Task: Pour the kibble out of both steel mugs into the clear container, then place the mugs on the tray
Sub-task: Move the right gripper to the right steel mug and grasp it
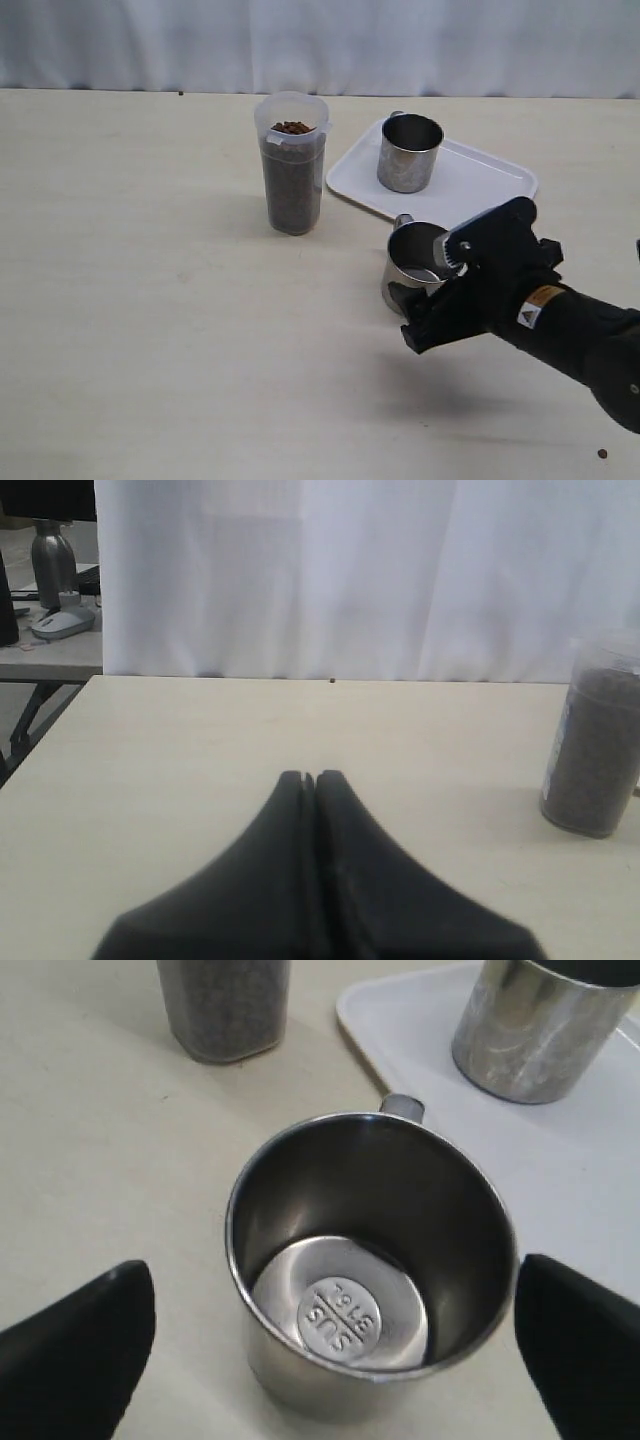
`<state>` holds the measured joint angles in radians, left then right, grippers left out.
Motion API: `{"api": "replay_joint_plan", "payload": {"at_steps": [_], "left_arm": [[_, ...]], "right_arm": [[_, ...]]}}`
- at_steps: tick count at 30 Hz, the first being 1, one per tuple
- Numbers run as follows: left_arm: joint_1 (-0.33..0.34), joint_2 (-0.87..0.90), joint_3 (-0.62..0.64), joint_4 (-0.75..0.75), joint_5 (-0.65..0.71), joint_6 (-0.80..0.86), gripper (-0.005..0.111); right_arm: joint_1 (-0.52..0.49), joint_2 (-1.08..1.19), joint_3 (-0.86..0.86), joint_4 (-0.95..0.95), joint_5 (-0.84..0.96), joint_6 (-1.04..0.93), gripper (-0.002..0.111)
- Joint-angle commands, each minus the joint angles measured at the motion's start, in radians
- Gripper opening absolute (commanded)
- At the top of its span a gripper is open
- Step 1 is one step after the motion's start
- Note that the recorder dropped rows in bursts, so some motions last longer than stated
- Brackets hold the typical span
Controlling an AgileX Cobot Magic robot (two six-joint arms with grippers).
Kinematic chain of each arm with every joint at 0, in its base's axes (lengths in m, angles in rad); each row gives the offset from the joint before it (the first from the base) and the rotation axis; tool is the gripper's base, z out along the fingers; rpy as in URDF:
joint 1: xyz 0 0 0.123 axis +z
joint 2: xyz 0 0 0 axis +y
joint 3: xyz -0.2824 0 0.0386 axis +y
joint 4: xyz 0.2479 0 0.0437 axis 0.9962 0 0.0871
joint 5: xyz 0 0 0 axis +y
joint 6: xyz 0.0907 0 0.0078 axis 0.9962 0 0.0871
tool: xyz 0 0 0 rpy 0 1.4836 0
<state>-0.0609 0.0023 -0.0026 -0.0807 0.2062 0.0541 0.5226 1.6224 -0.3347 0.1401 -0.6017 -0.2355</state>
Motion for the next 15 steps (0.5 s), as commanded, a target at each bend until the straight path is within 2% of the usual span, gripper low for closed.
{"api": "replay_joint_plan", "payload": {"at_steps": [1, 15], "left_arm": [[-0.007, -0.002, 0.003, -0.003, -0.007, 0.003, 0.000], [-0.007, -0.002, 0.003, -0.003, -0.009, 0.003, 0.000]], "right_arm": [[0.003, 0.080, -0.075, -0.014, -0.001, -0.011, 0.109], [0.001, 0.152, -0.120, 0.085, -0.035, -0.033, 0.109]]}}
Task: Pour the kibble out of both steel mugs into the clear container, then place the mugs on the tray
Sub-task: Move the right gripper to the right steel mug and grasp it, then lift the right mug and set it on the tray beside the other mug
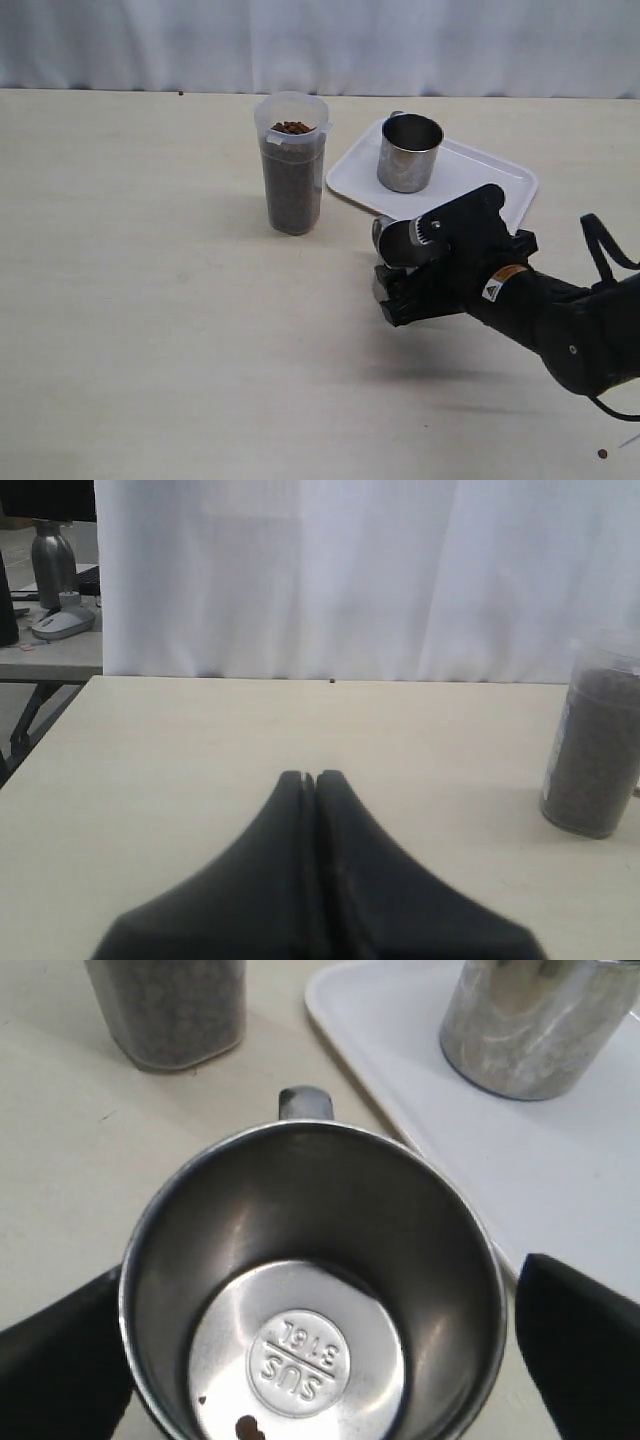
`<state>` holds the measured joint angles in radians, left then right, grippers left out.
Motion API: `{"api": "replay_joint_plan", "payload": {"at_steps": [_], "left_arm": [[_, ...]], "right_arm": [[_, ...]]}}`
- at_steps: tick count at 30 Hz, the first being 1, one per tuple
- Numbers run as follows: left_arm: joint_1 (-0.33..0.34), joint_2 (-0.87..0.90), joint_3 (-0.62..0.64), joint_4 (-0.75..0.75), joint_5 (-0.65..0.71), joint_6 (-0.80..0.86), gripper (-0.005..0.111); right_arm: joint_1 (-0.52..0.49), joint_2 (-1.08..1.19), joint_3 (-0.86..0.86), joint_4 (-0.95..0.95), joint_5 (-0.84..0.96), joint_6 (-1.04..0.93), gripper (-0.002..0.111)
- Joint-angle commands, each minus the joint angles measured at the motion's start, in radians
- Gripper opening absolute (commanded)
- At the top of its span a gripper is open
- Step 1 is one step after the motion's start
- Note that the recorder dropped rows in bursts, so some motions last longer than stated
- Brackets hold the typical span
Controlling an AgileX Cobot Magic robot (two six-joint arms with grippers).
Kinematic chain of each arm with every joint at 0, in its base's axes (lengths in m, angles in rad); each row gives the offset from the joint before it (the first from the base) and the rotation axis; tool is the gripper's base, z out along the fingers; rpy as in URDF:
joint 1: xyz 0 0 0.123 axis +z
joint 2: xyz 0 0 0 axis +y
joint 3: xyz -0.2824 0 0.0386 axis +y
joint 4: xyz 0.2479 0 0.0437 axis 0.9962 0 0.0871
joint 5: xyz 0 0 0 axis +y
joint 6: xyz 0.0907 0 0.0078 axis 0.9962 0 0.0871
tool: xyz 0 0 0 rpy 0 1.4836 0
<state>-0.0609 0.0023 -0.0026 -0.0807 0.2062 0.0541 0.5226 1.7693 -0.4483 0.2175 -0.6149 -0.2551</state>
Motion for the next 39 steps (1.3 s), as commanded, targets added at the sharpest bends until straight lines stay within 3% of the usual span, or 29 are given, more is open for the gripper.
{"api": "replay_joint_plan", "payload": {"at_steps": [1, 9, 11, 15, 17, 24, 28, 30, 33, 35, 39], "left_arm": [[-0.007, -0.002, 0.003, -0.003, -0.009, 0.003, 0.000], [-0.007, -0.002, 0.003, -0.003, -0.009, 0.003, 0.000], [-0.007, -0.002, 0.003, -0.003, -0.009, 0.003, 0.000], [-0.007, -0.002, 0.003, -0.003, -0.009, 0.003, 0.000], [-0.007, -0.002, 0.003, -0.003, -0.009, 0.003, 0.000], [-0.007, -0.002, 0.003, -0.001, -0.009, 0.003, 0.000], [-0.007, -0.002, 0.003, -0.001, -0.009, 0.003, 0.000], [-0.007, -0.002, 0.003, -0.001, -0.009, 0.003, 0.000], [-0.007, -0.002, 0.003, -0.001, -0.009, 0.003, 0.000], [-0.007, -0.002, 0.003, -0.001, -0.009, 0.003, 0.000], [-0.007, -0.002, 0.003, -0.001, -0.009, 0.003, 0.000]], "right_arm": [[0.001, 0.009, -0.006, 0.007, -0.036, -0.009, 0.109], [0.001, 0.097, -0.051, 0.007, -0.068, 0.003, 0.109], [0.001, 0.097, -0.051, 0.007, -0.039, 0.003, 0.101], [0.001, 0.097, -0.051, 0.007, -0.017, 0.011, 0.051], [0.001, 0.088, -0.051, 0.007, -0.036, 0.011, 0.006], [0.001, -0.050, -0.020, 0.020, -0.038, -0.004, 0.005], [-0.003, -0.139, 0.003, 0.230, -0.102, -0.193, 0.005], [-0.034, -0.144, 0.001, 0.234, -0.120, -0.222, 0.005], [-0.129, -0.124, -0.005, 0.127, -0.124, -0.147, 0.005], [-0.293, -0.062, -0.007, -0.162, -0.225, 0.099, 0.005], [-0.409, 0.064, -0.096, -0.404, -0.254, 0.269, 0.005]]}}
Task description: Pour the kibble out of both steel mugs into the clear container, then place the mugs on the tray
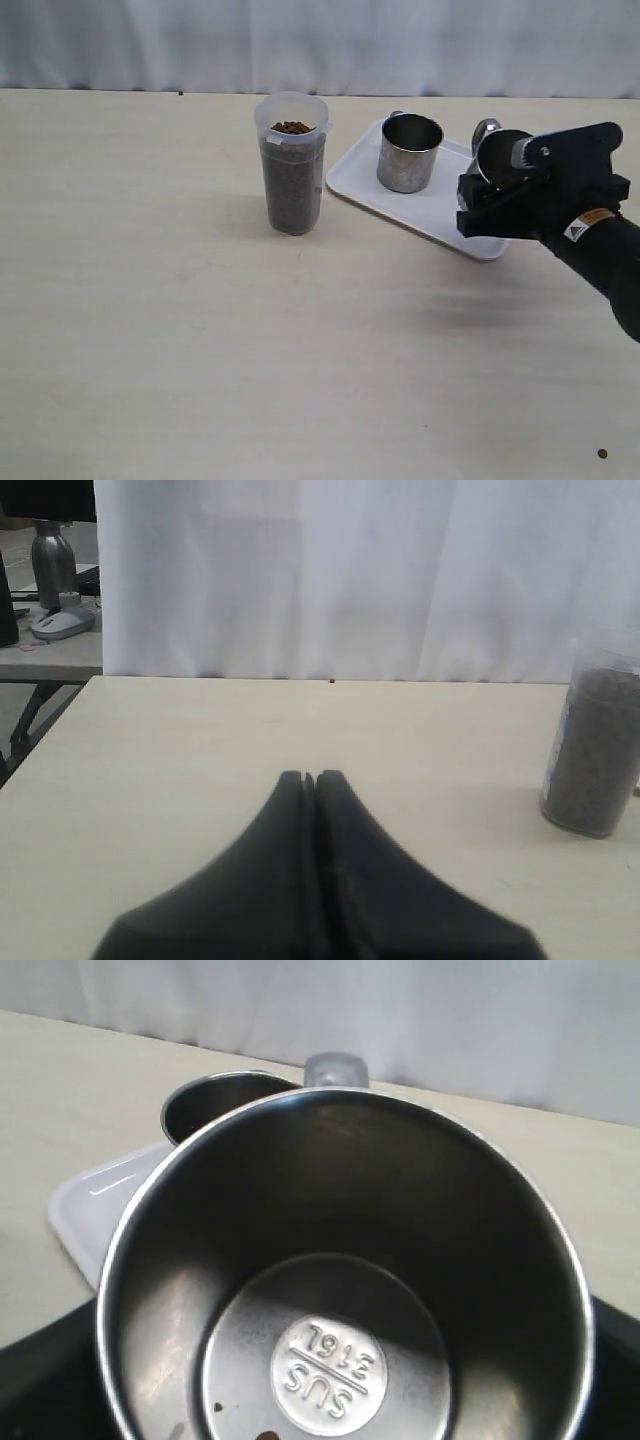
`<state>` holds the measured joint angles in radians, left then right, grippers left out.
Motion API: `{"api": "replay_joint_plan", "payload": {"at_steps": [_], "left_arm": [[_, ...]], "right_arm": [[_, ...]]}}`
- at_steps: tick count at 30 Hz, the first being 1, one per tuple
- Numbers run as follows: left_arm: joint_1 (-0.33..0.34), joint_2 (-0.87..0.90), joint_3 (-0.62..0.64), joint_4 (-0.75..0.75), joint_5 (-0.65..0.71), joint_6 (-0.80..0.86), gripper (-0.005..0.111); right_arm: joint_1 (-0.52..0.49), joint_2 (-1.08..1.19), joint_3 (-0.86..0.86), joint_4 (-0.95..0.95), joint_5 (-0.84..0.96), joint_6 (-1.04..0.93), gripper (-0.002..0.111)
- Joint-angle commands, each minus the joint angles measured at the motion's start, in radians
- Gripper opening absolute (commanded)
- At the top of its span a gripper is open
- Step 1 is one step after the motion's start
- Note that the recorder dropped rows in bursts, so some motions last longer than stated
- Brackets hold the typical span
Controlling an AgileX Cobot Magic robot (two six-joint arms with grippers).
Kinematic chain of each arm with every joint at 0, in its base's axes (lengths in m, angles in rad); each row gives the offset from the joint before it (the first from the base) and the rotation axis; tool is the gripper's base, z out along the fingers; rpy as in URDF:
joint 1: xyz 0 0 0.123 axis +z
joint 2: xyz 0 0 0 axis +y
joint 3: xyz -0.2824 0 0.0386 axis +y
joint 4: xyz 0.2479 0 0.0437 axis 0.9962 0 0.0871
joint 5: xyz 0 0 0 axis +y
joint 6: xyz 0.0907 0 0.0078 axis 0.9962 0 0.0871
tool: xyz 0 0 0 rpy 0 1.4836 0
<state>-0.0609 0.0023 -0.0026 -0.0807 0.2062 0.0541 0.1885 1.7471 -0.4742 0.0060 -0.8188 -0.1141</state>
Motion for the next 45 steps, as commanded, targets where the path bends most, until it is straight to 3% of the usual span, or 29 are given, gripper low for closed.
{"api": "replay_joint_plan", "payload": {"at_steps": [1, 5, 8, 9, 13, 14, 15, 22, 24, 26, 32, 34, 35, 41, 45], "left_arm": [[-0.007, -0.002, 0.003, -0.001, -0.009, 0.003, 0.000], [-0.007, -0.002, 0.003, -0.001, -0.009, 0.003, 0.000], [-0.007, -0.002, 0.003, -0.001, -0.009, 0.003, 0.000], [-0.007, -0.002, 0.003, -0.001, -0.009, 0.003, 0.000], [-0.007, -0.002, 0.003, -0.001, -0.009, 0.003, 0.000], [-0.007, -0.002, 0.003, -0.001, -0.009, 0.003, 0.000], [-0.007, -0.002, 0.003, -0.001, -0.009, 0.003, 0.000], [-0.007, -0.002, 0.003, -0.001, -0.009, 0.003, 0.000], [-0.007, -0.002, 0.003, -0.001, -0.009, 0.003, 0.000], [-0.007, -0.002, 0.003, -0.001, -0.009, 0.003, 0.000], [-0.007, -0.002, 0.003, -0.001, -0.009, 0.003, 0.000], [-0.007, -0.002, 0.003, -0.001, -0.009, 0.003, 0.000], [-0.007, -0.002, 0.003, -0.001, -0.009, 0.003, 0.000], [-0.007, -0.002, 0.003, -0.001, -0.011, 0.003, 0.000], [-0.007, -0.002, 0.003, -0.001, -0.011, 0.003, 0.000]], "right_arm": [[-0.083, 0.124, -0.095, -0.210, -0.051, 0.131, 0.005], [-0.083, 0.281, -0.211, -0.292, -0.038, 0.131, 0.005], [-0.083, 0.340, -0.235, -0.283, -0.011, 0.131, 0.024], [-0.083, 0.340, -0.232, -0.283, 0.000, 0.131, 0.040], [-0.083, 0.307, -0.213, -0.283, 0.006, 0.136, 0.086], [-0.083, 0.271, -0.197, -0.283, 0.020, 0.159, 0.105], [-0.083, 0.248, -0.185, -0.283, 0.033, 0.163, 0.110], [-0.081, -0.034, -0.007, -0.283, 0.059, 0.175, 0.110], [-0.081, -0.144, 0.076, -0.277, 0.086, 0.233, 0.105], [-0.081, -0.271, 0.159, -0.277, 0.117, 0.306, 0.090], [-0.081, -0.715, 0.453, -0.246, 0.182, 0.288, 0.005], [-0.081, -0.859, 0.474, -0.232, 0.235, 0.295, 0.005], [-0.081, -0.937, 0.474, -0.222, 0.379, 0.308, 0.005], [-0.081, -1.318, 0.474, -0.231, 0.727, 0.397, 0.005], [-0.081, -1.539, 0.474, -0.220, 0.873, 0.410, 0.005]]}}
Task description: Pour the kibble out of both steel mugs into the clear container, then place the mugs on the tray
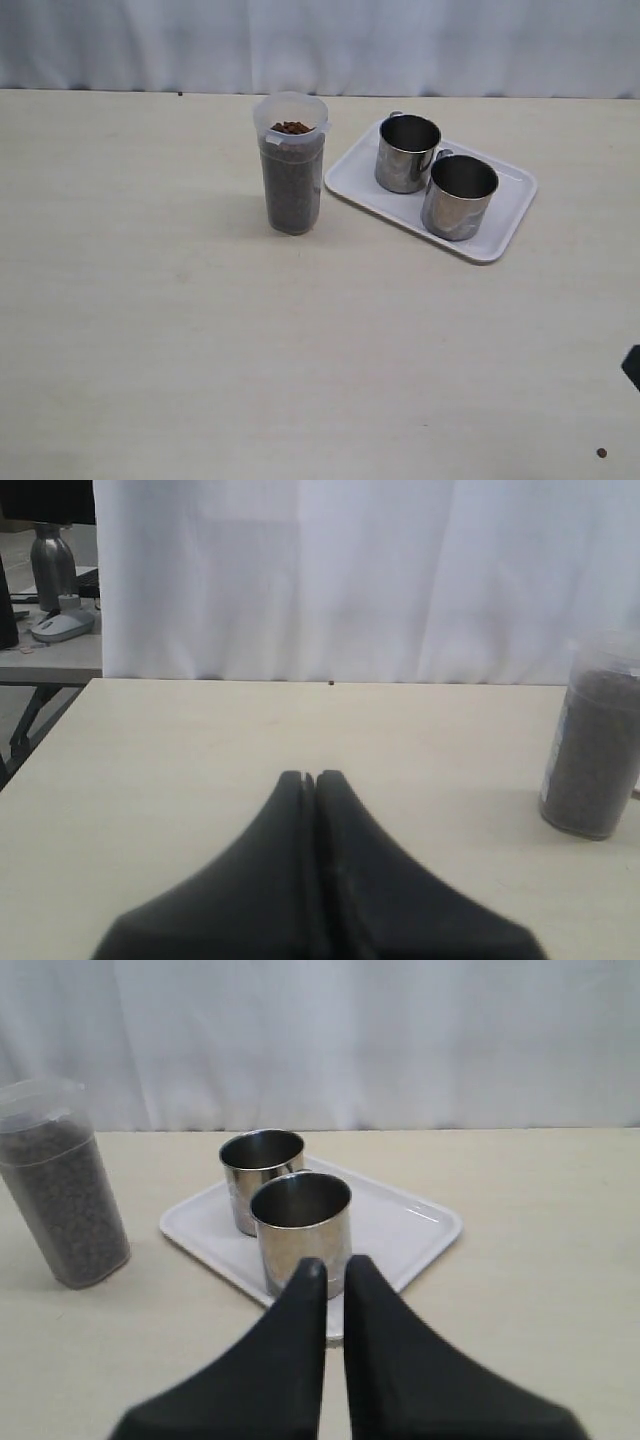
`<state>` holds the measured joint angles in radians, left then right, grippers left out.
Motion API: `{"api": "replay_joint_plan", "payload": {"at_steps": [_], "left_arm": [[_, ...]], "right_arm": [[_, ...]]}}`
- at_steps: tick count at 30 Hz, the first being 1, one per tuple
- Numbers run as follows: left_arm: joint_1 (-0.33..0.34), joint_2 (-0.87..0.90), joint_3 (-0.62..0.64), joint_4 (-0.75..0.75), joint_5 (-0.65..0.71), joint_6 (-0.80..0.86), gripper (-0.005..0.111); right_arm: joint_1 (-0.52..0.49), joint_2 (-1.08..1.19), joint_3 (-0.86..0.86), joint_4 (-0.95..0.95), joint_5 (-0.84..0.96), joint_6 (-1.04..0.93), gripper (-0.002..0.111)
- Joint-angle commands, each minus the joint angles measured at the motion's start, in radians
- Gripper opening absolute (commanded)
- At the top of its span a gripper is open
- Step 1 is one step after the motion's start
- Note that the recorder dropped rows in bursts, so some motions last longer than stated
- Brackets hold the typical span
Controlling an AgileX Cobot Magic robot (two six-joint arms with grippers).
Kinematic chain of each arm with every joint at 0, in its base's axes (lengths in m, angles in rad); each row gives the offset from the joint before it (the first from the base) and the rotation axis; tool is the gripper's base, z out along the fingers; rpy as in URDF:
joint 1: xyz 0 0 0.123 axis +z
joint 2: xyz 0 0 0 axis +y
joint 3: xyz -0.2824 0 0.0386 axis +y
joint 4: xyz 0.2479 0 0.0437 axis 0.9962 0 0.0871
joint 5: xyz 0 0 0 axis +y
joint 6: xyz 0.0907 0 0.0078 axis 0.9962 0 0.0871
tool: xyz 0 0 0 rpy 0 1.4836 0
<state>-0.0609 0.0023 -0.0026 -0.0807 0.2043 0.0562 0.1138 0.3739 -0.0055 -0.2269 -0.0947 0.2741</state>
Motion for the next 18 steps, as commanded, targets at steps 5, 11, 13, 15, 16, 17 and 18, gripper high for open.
{"api": "replay_joint_plan", "payload": {"at_steps": [5, 11, 13, 15, 16, 17, 18], "left_arm": [[-0.007, -0.002, 0.003, 0.001, -0.009, 0.001, 0.000], [-0.007, -0.002, 0.003, 0.001, -0.009, 0.001, 0.000], [-0.007, -0.002, 0.003, 0.001, -0.009, 0.001, 0.000], [-0.007, -0.002, 0.003, 0.001, -0.009, 0.001, 0.000], [-0.007, -0.002, 0.003, 0.001, -0.009, 0.001, 0.000], [-0.007, -0.002, 0.003, 0.001, -0.009, 0.001, 0.000], [-0.007, -0.002, 0.003, 0.001, -0.009, 0.001, 0.000]], "right_arm": [[-0.006, -0.333, 0.005, 0.021, 0.228, 0.022, 0.005], [-0.006, -0.374, 0.005, 0.031, 0.257, 0.022, 0.005], [-0.006, -0.374, 0.005, 0.031, 0.257, 0.022, 0.005], [-0.006, -0.374, 0.005, 0.031, 0.257, 0.024, 0.005], [-0.006, -0.374, 0.005, 0.031, 0.257, 0.024, 0.005], [-0.006, -0.374, 0.005, 0.031, 0.257, 0.024, 0.005], [-0.006, -0.374, 0.005, 0.031, 0.257, 0.024, 0.005]]}}
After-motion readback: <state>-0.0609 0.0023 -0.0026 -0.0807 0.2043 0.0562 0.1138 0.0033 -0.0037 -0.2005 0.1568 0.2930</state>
